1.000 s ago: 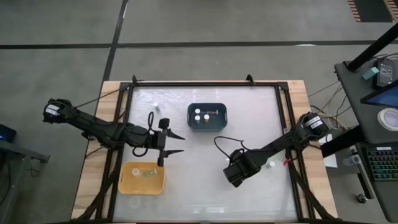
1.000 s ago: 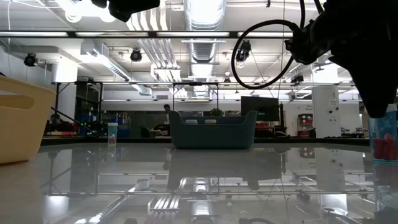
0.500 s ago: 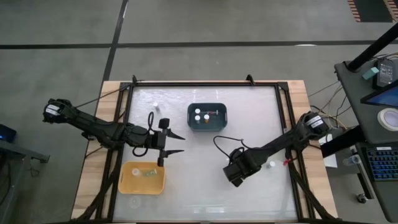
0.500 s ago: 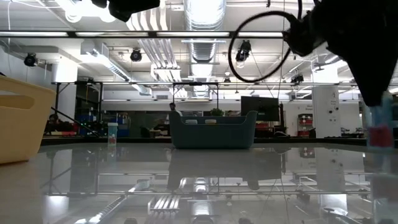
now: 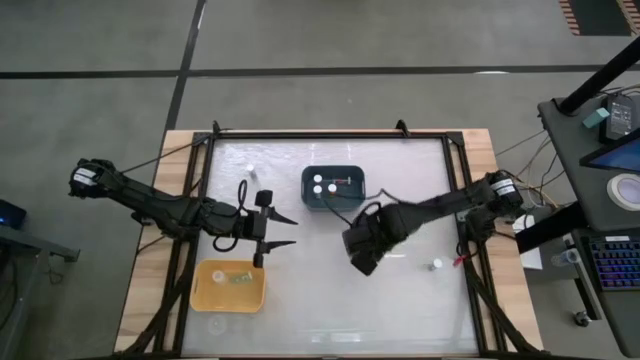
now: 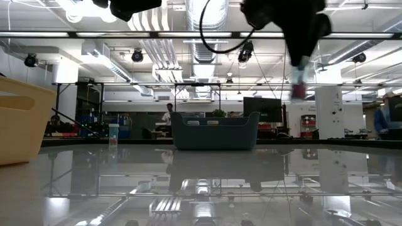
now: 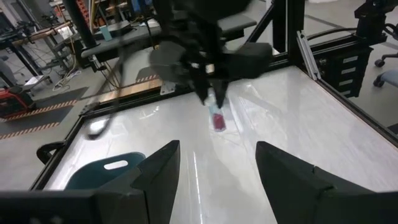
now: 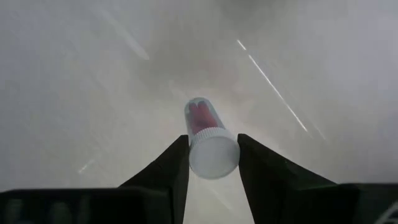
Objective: Pick and place medicine bottles into bin by pill shape (circle, oval)
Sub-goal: Put the blue capsule bottle into the blue bin
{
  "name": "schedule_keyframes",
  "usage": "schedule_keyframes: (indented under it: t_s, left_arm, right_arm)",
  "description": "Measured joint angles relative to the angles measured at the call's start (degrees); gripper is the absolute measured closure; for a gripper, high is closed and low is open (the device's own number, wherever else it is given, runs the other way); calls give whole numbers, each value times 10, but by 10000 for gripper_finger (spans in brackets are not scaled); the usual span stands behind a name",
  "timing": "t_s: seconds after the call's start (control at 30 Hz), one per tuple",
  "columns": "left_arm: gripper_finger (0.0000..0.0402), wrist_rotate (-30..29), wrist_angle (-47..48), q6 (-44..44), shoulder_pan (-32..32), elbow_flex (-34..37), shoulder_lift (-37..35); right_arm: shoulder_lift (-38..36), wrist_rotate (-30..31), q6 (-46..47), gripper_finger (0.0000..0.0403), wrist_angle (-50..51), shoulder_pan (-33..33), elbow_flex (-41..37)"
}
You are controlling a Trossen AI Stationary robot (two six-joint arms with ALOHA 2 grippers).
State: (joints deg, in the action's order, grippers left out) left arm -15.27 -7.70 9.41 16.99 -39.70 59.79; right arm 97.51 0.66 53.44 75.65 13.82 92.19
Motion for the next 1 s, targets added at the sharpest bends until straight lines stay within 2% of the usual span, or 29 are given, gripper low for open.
schedule_keyframes:
  t_s: [0.4, 0.8, 1.0]
  left_arm:
    - [207, 0, 0, 0, 0, 0, 0]
    - [207, 0, 0, 1, 0, 0, 0]
    - [207, 0, 0, 1, 0, 0, 0]
  right_arm:
    - [0, 10, -155, 287, 3, -115, 76]
    - [1, 10, -274, 287, -18, -225, 80]
    - [10, 10, -316, 287, -43, -260, 80]
